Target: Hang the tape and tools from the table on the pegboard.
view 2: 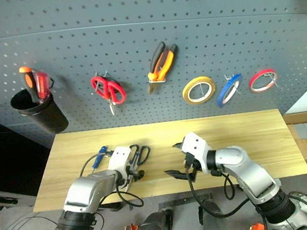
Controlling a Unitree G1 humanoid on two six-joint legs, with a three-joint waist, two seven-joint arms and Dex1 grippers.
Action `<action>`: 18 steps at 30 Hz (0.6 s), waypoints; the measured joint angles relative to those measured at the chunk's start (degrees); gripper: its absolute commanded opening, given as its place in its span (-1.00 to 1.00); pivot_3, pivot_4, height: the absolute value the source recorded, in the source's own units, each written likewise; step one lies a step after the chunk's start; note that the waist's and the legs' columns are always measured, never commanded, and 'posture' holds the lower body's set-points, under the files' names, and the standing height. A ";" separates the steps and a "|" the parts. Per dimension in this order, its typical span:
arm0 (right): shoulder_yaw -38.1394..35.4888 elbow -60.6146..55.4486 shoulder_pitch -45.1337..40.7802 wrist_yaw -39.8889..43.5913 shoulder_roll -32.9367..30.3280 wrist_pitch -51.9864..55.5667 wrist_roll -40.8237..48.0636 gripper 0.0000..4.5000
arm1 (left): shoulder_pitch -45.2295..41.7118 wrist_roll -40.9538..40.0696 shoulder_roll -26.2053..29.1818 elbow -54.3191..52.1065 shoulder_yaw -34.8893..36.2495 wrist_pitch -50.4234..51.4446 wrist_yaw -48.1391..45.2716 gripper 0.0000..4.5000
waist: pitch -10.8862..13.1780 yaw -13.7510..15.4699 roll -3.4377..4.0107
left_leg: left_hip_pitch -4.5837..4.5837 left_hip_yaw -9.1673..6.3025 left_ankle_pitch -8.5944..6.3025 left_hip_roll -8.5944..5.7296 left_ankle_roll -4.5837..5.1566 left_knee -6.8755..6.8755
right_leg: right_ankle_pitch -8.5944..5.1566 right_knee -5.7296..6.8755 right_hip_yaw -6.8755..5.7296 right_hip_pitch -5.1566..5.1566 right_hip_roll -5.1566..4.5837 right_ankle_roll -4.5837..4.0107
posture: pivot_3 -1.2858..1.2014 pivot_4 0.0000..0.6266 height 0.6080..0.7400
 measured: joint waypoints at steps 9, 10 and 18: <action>-1.07 -0.11 -0.06 -0.72 -0.70 -0.40 -0.59 1.00 | 2.85 3.04 2.20 -1.35 -1.09 -5.41 -1.98 -0.62 | 0.00 -0.20 0.00 | -0.01 0.01 -0.01 0.00 -0.01 -0.02 | 0.00 0.01 0.03 -0.04 0.00 0.00 | -0.01 -0.13 1.00; -1.32 0.00 -0.21 -0.59 -1.01 -0.43 -0.59 1.00 | 4.22 3.35 2.91 -2.87 -0.73 -8.14 -2.55 -0.73 | 0.00 -0.20 0.00 | -0.02 -0.01 -0.01 0.01 -0.01 -0.03 | 0.00 -0.01 0.03 -0.05 0.00 0.00 | -0.01 -0.14 1.00; -5.75 1.60 -3.21 3.94 -2.69 -1.46 2.45 1.00 | 18.71 2.95 6.41 -18.10 8.47 -39.36 -11.03 -0.82 | 0.00 0.11 0.01 | -0.06 -0.05 -0.03 0.04 -0.04 -0.08 | -0.01 -0.16 0.10 -0.01 -0.04 -0.02 | 0.03 -0.18 1.00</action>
